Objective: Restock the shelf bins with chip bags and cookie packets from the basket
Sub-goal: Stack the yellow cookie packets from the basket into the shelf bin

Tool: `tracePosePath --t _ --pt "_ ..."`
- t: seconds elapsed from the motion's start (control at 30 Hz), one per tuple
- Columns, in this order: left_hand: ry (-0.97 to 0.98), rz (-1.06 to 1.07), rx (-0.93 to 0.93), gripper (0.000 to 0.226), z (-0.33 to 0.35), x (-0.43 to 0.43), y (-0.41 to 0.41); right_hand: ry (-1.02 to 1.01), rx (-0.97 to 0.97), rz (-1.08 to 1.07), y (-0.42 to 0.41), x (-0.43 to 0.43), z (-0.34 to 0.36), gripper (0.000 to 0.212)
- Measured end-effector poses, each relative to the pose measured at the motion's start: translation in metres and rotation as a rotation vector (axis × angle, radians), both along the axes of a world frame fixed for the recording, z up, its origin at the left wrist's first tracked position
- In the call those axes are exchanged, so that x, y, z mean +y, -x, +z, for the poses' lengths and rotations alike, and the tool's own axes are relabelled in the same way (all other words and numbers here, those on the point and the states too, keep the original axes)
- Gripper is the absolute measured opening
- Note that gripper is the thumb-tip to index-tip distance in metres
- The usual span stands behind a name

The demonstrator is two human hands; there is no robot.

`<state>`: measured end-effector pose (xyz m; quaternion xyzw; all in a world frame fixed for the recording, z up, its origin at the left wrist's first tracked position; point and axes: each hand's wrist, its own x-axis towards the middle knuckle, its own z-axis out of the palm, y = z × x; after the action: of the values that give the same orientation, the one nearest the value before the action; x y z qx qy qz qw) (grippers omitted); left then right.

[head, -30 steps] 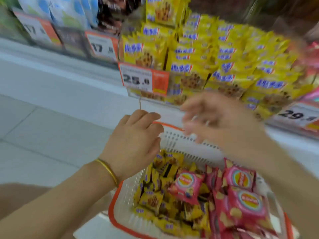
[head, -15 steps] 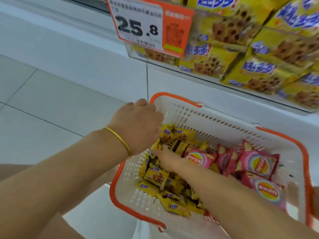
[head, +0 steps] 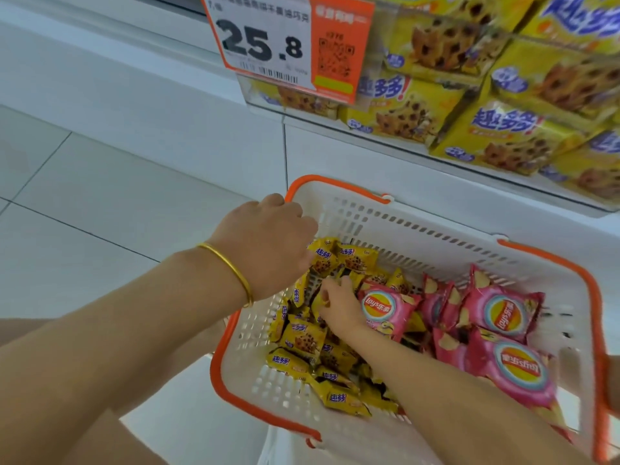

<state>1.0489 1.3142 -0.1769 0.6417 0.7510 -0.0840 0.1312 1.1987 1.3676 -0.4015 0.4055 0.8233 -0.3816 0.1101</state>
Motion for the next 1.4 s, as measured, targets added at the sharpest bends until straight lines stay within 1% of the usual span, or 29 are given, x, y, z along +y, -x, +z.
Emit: tracePosePath --t 0.13,0.2,0.3,0.33,0.37,0.4,0.43,0.47,0.5,0.53,0.57,0.6,0.67,0.7,0.73,0.77,0.87,0.93,0.97,1.0,1.07,1.1,1.13,1.17,1.2,1.23,1.27,1.3,1.4 --pt "0.078 0.007 -0.026 0.035 0.0 0.003 -0.004 0.173 0.272 -0.208 -0.021 0.023 0.051 0.03" --pt "0.129 0.024 -0.095 0.037 -0.001 0.008 -0.009 0.263 0.374 -0.257 -0.033 0.034 0.083 0.032" --pt "0.161 0.106 -0.31 0.049 -0.002 0.014 -0.018 0.336 0.461 -0.287 -0.046 0.04 0.13 0.035" --pt "0.165 0.126 -0.398 0.057 0.001 0.016 -0.023 0.355 0.523 -0.317 -0.049 0.039 0.146 0.034" --pt "0.168 0.137 -0.486 0.067 0.002 0.016 -0.026 0.42 0.596 -0.365 -0.047 0.039 0.158 0.032" --pt "0.159 0.113 -0.545 0.075 0.005 0.016 -0.031 0.513 0.681 -0.444 -0.047 0.038 0.172 0.03" --pt "0.135 0.06 -0.567 0.078 0.008 0.016 -0.038 0.616 0.758 -0.529 -0.048 0.036 0.185 0.028" --pt "0.089 0.003 -0.56 0.076 0.012 0.015 -0.044 0.703 0.811 -0.598 -0.05 0.034 0.199 0.026" --pt "0.018 -0.041 -0.542 0.068 0.014 0.016 -0.048 0.751 0.826 -0.639 -0.051 0.032 0.211 0.025" --pt "-0.053 -0.059 -0.525 0.057 0.018 0.017 -0.049 0.753 0.805 -0.659 -0.053 0.032 0.22 0.023" --pt "-0.105 -0.046 -0.534 0.047 0.022 0.018 -0.047 0.705 0.749 -0.658 -0.056 0.032 0.228 0.024" --pt "-0.117 0.002 -0.595 0.04 0.026 0.019 -0.044 0.619 0.673 -0.648 -0.06 0.033 0.234 0.027" --pt "-0.059 0.128 -0.87 0.03 0.035 0.02 -0.037 0.464 0.598 -0.605 -0.068 0.034 0.242 0.038" --pt "-0.034 0.163 -0.999 0.024 0.042 0.018 -0.034 0.425 0.615 -0.568 -0.071 0.033 0.247 0.043" --pt "-0.031 0.166 -1.075 0.02 0.049 0.016 -0.033 0.398 0.649 -0.517 -0.073 0.032 0.253 0.044" --pt "-0.045 0.153 -1.123 0.019 0.055 0.014 -0.033 0.379 0.675 -0.464 -0.074 0.03 0.26 0.043" --pt "-0.141 0.129 -1.193 0.027 0.076 0.008 -0.032 0.314 0.694 -0.36 -0.072 0.023 0.286 0.037" --pt "-0.264 0.122 -1.168 0.033 0.092 0.004 -0.027 0.215 0.711 -0.317 -0.068 0.024 0.311 0.031" --pt "-0.37 0.123 -1.139 0.033 0.101 0.002 -0.023 0.167 0.74 -0.308 -0.065 0.026 0.327 0.031" --pt "-0.514 0.131 -1.107 0.031 0.11 0.0 -0.018 0.129 0.794 -0.298 -0.061 0.031 0.344 0.03" --pt "-0.872 0.169 -1.025 0.015 0.128 0.001 -0.005 0.072 0.931 -0.298 -0.049 0.045 0.377 0.019" --pt "-1.054 0.191 -0.945 0.01 0.135 0.003 0.003 0.034 0.969 -0.305 -0.04 0.055 0.391 0.015" --pt "-1.2 0.201 -0.814 0.01 0.141 0.006 0.012 -0.023 0.98 -0.306 -0.028 0.067 0.403 0.015" --pt "-1.275 0.202 -0.635 0.014 0.144 0.011 0.022 -0.082 0.975 -0.31 -0.014 0.078 0.412 0.017" --pt "-1.27 0.191 -0.448 0.023 0.145 0.016 0.031 -0.14 0.957 -0.315 0.002 0.091 0.416 0.019" --pt "-1.219 0.163 -0.279 0.031 0.142 0.021 0.041 -0.182 0.934 -0.323 0.018 0.104 0.417 0.021" --pt "-1.162 0.137 -0.163 0.039 0.136 0.027 0.049 -0.214 0.91 -0.327 0.035 0.117 0.416 0.023" --pt "-1.111 0.136 -0.112 0.045 0.13 0.031 0.053 -0.235 0.887 -0.33 0.052 0.129 0.413 0.026" --pt "-1.028 0.175 -0.159 0.06 0.116 0.039 0.056 -0.309 0.846 -0.293 0.096 0.156 0.405 0.037"
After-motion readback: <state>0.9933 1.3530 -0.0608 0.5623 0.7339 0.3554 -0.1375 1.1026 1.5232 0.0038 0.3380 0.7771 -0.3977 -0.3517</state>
